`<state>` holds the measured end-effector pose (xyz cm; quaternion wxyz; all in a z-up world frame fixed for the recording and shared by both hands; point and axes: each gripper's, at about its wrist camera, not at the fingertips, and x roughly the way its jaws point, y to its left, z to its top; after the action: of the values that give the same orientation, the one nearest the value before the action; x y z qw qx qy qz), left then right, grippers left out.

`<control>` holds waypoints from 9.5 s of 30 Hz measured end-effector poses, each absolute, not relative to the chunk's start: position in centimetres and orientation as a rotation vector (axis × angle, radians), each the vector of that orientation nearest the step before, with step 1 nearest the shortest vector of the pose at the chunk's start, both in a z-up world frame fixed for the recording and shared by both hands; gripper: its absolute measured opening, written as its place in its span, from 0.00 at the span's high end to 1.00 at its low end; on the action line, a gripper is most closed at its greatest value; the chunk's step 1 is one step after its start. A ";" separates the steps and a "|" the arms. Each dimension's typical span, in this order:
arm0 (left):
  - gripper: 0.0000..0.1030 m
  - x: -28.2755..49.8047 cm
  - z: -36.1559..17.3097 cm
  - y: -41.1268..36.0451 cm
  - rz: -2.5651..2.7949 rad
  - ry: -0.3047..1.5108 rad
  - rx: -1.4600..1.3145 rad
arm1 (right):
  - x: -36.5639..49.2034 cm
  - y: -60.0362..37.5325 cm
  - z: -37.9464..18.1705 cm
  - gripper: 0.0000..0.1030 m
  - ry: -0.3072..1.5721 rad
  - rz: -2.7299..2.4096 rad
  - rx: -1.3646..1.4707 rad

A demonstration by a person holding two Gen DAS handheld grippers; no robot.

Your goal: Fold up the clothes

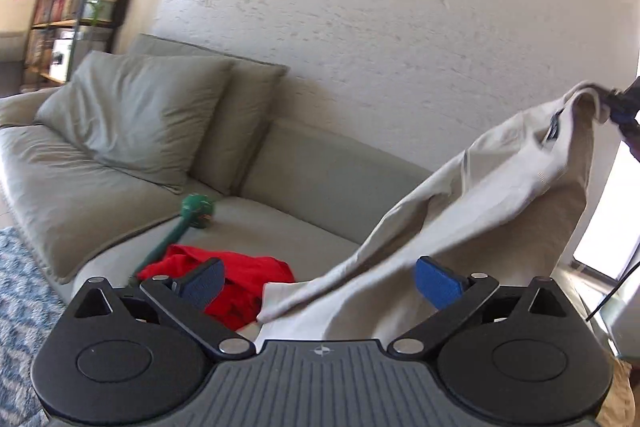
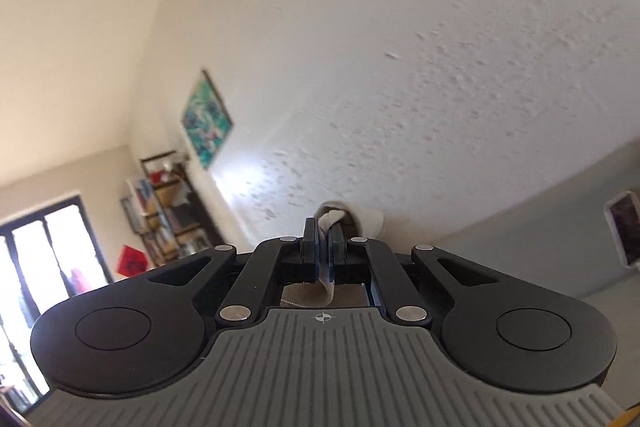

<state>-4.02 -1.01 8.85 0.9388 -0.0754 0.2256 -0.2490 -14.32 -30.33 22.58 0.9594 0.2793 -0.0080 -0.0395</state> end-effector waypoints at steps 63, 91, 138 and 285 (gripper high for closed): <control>0.51 0.3 -8.4 -16.5 -0.501 1.128 -0.868 | -15.6 -36.6 -4.1 0.89 0.572 -0.130 0.570; 1.00 -2.9 0.3 -7.3 -0.756 0.970 -0.567 | -24.4 -41.2 -3.1 0.36 0.559 -0.412 0.822; 1.00 4.0 18.7 -5.7 -0.978 0.504 -0.628 | -21.8 -52.7 8.5 0.98 0.131 -0.255 1.293; 0.58 -0.9 -10.3 -23.0 -0.749 0.936 0.184 | -15.4 -53.4 -7.8 0.66 0.703 -0.381 0.910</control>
<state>-0.94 -22.98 -10.32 0.8217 0.0865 0.4397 -0.3520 -15.43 -53.45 -7.75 0.8221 0.4279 0.3302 -0.1790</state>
